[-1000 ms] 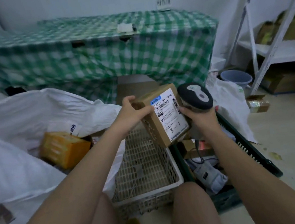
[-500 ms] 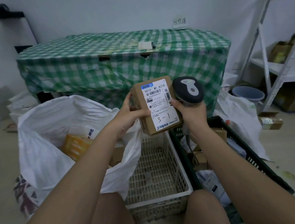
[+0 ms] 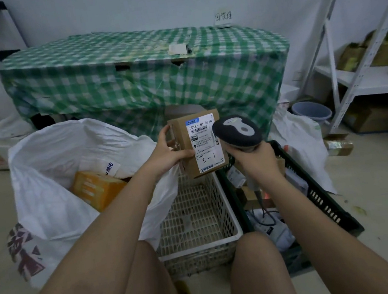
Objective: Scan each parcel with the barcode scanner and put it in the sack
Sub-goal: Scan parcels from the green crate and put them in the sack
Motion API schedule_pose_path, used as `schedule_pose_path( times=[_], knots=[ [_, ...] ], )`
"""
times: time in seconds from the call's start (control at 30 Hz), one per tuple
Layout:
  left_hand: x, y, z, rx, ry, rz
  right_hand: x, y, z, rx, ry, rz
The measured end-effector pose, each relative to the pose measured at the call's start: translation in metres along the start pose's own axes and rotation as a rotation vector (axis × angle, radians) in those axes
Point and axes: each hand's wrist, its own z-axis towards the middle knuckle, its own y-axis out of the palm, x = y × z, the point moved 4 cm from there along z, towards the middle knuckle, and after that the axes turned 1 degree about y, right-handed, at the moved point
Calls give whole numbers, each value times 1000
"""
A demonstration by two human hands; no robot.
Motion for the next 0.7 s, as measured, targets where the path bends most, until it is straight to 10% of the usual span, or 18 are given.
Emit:
schedule_pose_path(
  times=[0.7],
  knots=[
    [-14, 9, 12, -3, -8, -33, 16, 8, -29, -54, -34, -22]
  ],
)
